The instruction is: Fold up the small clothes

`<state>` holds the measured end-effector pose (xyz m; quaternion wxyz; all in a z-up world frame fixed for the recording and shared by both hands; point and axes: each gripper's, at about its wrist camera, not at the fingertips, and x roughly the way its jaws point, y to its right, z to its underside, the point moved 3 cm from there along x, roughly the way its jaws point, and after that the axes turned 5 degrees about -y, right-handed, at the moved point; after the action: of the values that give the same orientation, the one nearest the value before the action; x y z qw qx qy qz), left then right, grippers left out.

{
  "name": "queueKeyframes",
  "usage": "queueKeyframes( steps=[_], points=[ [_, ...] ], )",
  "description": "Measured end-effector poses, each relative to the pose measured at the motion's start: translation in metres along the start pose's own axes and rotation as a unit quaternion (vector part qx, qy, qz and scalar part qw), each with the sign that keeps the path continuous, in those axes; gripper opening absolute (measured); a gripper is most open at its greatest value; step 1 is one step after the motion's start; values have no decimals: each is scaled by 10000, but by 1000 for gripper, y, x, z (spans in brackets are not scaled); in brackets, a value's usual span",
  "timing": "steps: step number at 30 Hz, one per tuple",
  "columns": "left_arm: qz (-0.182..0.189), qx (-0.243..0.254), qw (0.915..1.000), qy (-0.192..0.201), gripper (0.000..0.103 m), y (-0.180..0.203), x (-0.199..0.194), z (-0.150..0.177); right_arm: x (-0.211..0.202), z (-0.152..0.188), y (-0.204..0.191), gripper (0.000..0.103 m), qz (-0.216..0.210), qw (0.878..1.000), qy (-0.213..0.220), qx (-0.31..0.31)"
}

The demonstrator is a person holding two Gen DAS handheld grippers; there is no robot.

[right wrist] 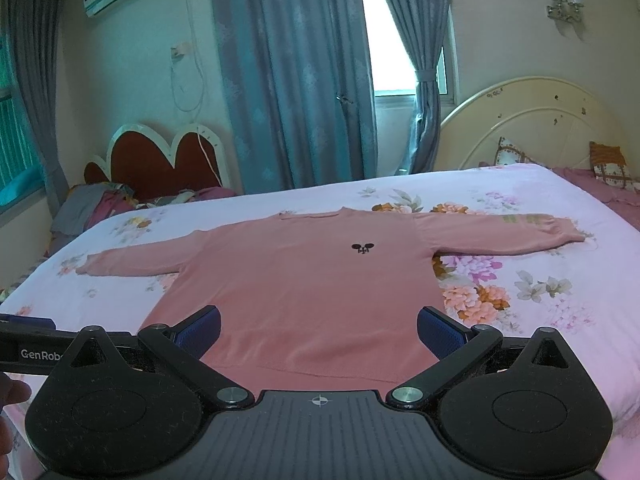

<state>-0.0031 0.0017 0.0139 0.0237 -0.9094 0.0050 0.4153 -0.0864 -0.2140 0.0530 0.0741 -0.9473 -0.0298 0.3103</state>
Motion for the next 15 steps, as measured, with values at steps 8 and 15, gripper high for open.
queueKeyframes(
  steps=[8,15],
  points=[
    [-21,25,10000,3,103,2,0,-2,0,-1,2,103,5,10000,10,11],
    [-38,34,10000,14,103,3,-1,-3,0,-2,3,103,9,10000,3,11]
  ],
)
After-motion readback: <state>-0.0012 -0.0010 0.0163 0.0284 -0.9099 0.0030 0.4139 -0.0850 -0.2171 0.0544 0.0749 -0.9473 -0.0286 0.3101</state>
